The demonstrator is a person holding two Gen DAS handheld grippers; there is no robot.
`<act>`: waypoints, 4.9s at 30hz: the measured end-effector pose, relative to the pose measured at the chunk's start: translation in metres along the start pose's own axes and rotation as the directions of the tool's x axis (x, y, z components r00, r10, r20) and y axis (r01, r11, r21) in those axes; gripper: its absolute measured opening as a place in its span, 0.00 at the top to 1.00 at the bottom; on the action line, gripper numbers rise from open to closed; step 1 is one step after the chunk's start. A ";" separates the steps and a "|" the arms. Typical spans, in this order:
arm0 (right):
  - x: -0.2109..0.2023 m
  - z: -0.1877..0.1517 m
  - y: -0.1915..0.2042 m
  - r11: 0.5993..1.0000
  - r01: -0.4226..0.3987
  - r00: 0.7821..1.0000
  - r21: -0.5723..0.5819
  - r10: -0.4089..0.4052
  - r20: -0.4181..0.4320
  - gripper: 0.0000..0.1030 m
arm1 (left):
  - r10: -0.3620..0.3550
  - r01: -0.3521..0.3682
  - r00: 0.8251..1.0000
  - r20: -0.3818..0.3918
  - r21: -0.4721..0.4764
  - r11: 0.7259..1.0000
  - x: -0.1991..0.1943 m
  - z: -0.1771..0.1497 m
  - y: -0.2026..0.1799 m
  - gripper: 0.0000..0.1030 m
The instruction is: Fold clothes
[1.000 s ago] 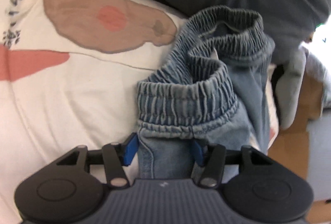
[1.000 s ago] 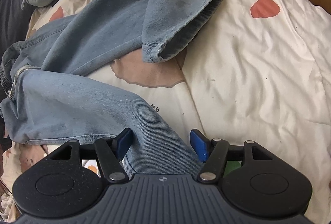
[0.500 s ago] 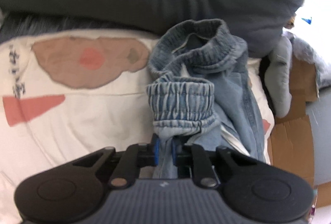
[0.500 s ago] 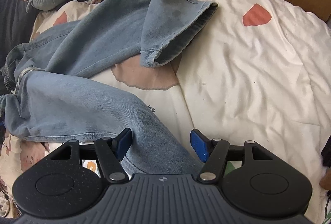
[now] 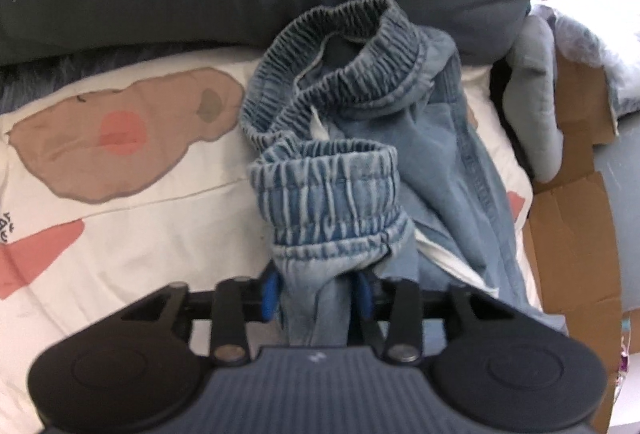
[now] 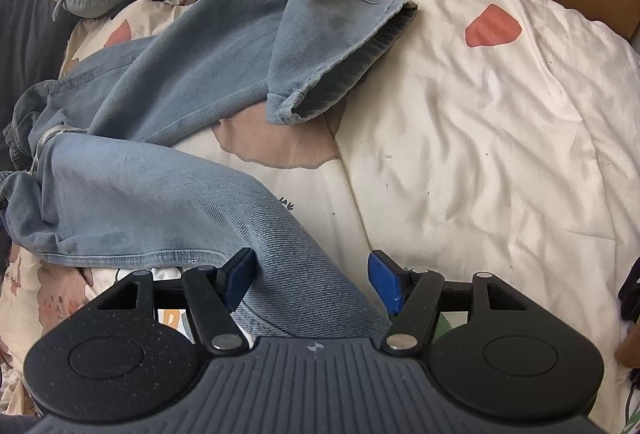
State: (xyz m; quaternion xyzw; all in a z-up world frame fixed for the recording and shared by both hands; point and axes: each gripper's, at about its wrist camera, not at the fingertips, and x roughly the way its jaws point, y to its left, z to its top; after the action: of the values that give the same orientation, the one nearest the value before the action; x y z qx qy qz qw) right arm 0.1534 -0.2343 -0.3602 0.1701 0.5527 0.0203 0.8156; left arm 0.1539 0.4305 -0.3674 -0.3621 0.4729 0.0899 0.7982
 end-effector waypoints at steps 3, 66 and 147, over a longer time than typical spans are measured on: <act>0.000 -0.001 0.000 1.000 0.002 1.000 -0.002 -0.002 -0.006 0.33 | -0.004 0.004 1.000 -0.009 -0.011 1.000 0.004 -0.007 0.009 0.48; -0.003 -0.013 -0.002 0.999 0.026 0.998 -0.042 -0.028 -0.052 0.30 | -0.014 0.023 0.999 0.051 -0.194 0.981 -0.038 -0.051 0.083 0.75; 0.000 -0.026 -0.001 0.989 0.041 0.990 -0.143 -0.059 -0.125 0.28 | 0.068 -0.077 0.992 0.111 0.082 0.994 -0.084 -0.029 0.034 0.93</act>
State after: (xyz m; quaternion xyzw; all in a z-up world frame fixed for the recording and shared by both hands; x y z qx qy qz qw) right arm 0.1294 -0.2282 -0.3693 0.0970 0.6056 0.0496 0.7882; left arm 0.0725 0.4529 -0.3241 -0.3044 0.4455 0.1178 0.8337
